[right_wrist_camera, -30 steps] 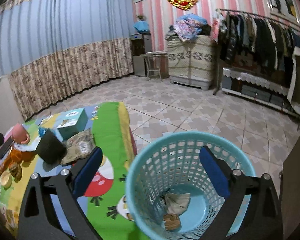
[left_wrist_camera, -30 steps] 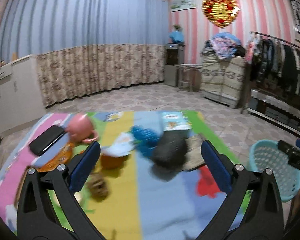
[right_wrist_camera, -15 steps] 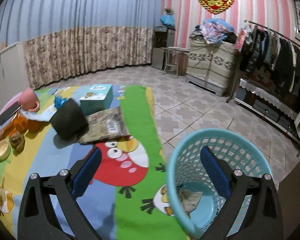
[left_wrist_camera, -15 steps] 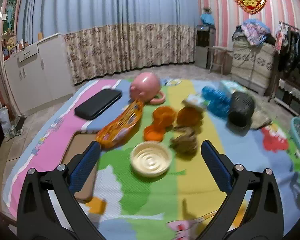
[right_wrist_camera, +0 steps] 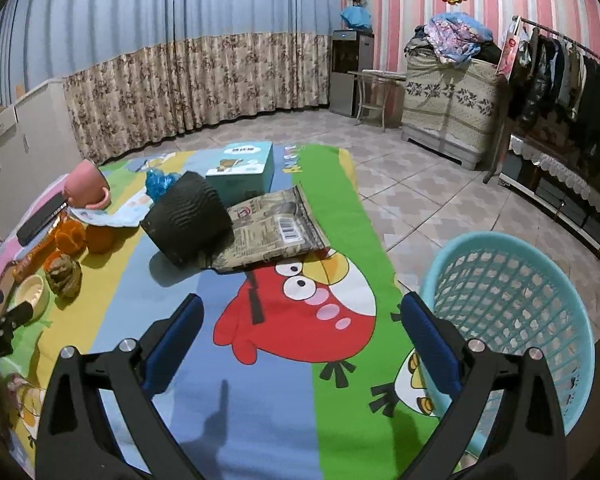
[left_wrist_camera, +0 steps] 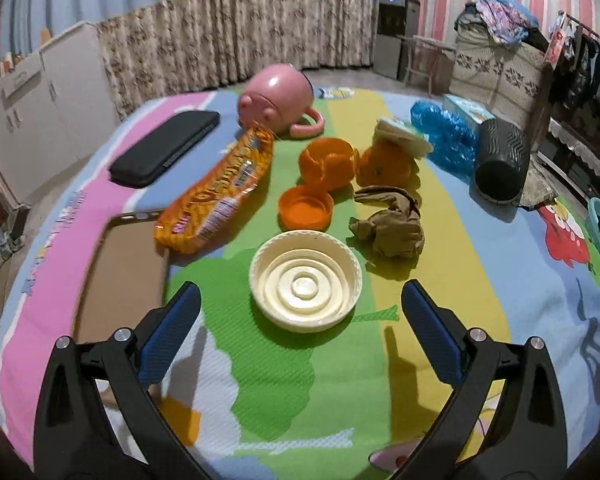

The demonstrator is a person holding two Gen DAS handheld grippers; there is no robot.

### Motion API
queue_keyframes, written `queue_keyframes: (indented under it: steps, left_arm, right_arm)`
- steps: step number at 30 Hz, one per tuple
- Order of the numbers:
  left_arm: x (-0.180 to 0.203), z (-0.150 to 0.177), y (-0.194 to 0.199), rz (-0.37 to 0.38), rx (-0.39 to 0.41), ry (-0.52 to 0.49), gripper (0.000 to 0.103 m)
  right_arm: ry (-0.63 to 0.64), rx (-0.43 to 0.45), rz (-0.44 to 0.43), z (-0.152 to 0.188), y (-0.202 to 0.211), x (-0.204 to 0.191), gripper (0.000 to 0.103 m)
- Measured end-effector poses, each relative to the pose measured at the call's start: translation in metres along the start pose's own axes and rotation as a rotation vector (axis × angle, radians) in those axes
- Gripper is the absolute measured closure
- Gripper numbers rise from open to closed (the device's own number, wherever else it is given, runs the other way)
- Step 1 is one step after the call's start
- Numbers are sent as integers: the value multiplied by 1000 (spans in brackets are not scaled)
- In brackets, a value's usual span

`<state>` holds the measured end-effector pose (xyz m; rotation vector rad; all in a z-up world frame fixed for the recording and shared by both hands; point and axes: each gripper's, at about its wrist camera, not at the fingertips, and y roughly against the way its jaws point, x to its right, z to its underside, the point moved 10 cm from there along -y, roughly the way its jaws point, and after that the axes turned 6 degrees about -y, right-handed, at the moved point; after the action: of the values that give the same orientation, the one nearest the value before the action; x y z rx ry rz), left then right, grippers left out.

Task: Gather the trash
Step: 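Move both tools back over the play mat toward the remaining items, then grasp the cream plastic lid with the left gripper while the right gripper grasps the brown paper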

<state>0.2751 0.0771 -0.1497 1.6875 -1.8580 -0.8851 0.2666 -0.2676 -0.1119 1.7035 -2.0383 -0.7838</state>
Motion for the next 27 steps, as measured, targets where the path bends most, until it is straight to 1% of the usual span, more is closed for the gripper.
queue_keyframes:
  steps: [2, 5, 8, 9, 12, 13, 16, 18, 21, 23, 25, 27]
  left_arm:
    - [1, 0, -8, 11, -37, -5, 7]
    - [4, -1, -17, 22, -72, -13, 10]
    - [5, -1, -24, 23, -103, -28, 23]
    - [5, -2, -26, 18, -109, -37, 30]
    - [6, -3, -27, 20, -109, -45, 40]
    - [6, -4, -26, 23, -105, -48, 42]
    - [4, -6, -23, 35, -91, -33, 43]
    - [1, -6, -17, 39, -69, -23, 42]
    - [-9, -10, -2, 12, -8, -32, 43]
    - [-20, -16, 12, -15, 48, -39, 43]
    - [-36, -23, 27, -64, 107, -43, 43]
    - [-55, -29, 39, -93, 147, -26, 42]
  right_arm:
    - [10, -7, 7, 1, -3, -2, 6]
    - [16, -16, 11, 3, -6, -5, 6]
    - [20, -25, 8, 4, -8, -9, 6]
    - [25, -29, 8, 5, -9, -12, 6]
    - [43, -37, 6, 8, -11, -18, 6]
    - [48, -38, 5, 8, -12, -21, 6]
    - [61, -42, -12, 11, -11, -32, 6]
    - [69, -39, -34, 12, -7, -45, 6]
    - [66, -39, -85, 17, -2, -68, 6]
    - [70, -36, -103, 19, 0, -80, 6]
    - [82, -26, -130, 19, 4, -99, 6]
    - [94, -23, -157, 18, 7, -119, 6]
